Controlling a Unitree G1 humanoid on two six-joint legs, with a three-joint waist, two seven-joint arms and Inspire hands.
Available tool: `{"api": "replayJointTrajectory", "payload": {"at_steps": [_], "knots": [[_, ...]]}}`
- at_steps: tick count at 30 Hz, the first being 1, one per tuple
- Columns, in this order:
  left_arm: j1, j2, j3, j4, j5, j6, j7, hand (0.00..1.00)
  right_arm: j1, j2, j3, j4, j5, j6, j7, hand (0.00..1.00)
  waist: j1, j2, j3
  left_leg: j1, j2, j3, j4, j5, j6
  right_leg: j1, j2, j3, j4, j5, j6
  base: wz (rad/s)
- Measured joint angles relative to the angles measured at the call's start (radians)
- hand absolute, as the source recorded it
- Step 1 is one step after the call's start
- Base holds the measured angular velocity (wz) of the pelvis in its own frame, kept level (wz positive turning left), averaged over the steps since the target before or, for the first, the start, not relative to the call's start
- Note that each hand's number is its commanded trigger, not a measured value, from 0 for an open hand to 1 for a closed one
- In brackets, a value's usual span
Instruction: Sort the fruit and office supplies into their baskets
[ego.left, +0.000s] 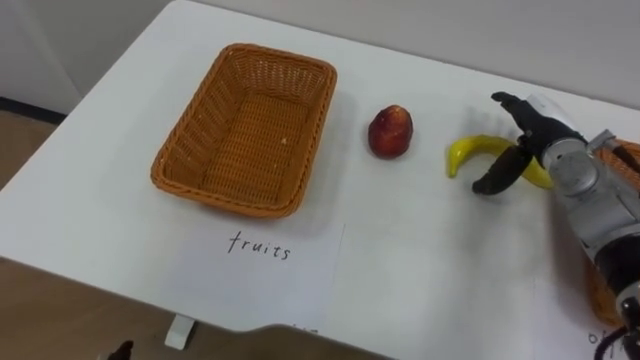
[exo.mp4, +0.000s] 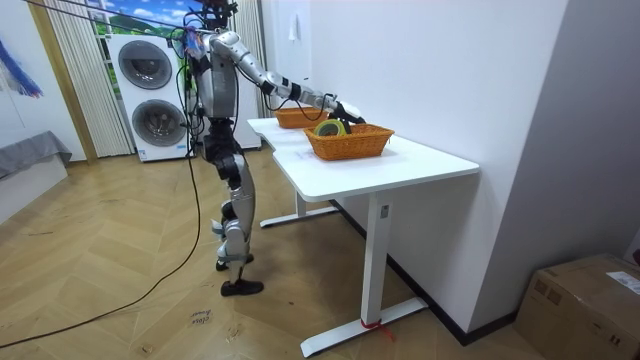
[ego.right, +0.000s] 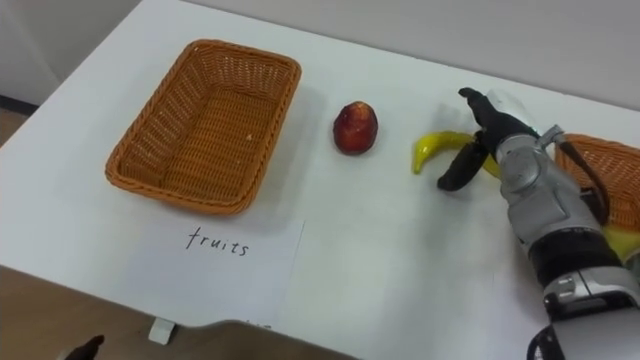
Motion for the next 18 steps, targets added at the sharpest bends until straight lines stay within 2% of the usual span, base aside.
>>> {"api": "replayJointTrajectory", "payload": {"at_steps": [3, 7, 14, 18], "knots": [[-0.001, 0.0, 0.0, 0.001, 0.0, 0.001, -0.012, 0.0, -0.003, -0.012, 0.016, 0.008, 0.011, 0.002, 0.027, 0.0, 0.005, -0.006, -0.0036, 0.0, 0.0, -0.004, 0.007, 0.002, -0.001, 0.0, 0.0, -0.002, 0.0, 0.0, 0.0, 0.0], [-0.015, 0.0, 0.0, 0.005, 0.0, 0.001, -0.035, 0.0, -0.011, -0.017, 0.018, 0.021, 0.01, 0.019, 0.075, 0.0, 0.011, -0.01, -0.0028, -0.001, -0.001, -0.017, 0.01, 0.002, -0.001, 0.005, -0.002, -0.015, 0.0, 0.0, -0.001, 0.06], [-0.019, 0.002, -0.001, 0.011, 0.0, 0.001, -0.046, 0.0, -0.039, -0.017, 0.033, 0.061, 0.009, 0.023, 0.148, 0.0, 0.024, -0.023, 0.0082, -0.01, -0.001, -0.025, 0.01, 0.002, -0.002, 0.004, 0.001, -0.021, -0.001, 0.003, -0.004, 0.03], [-0.02, 0.003, -0.001, 0.017, 0.0, 0.001, -0.046, 0.0, -0.046, -0.018, 0.04, 0.074, 0.01, 0.036, 0.171, 0.0, 0.033, -0.025, 0.0092, -0.01, -0.001, -0.026, 0.011, 0.002, -0.002, 0.004, 0.001, -0.022, -0.002, 0.005, -0.004, 0.0]]}}
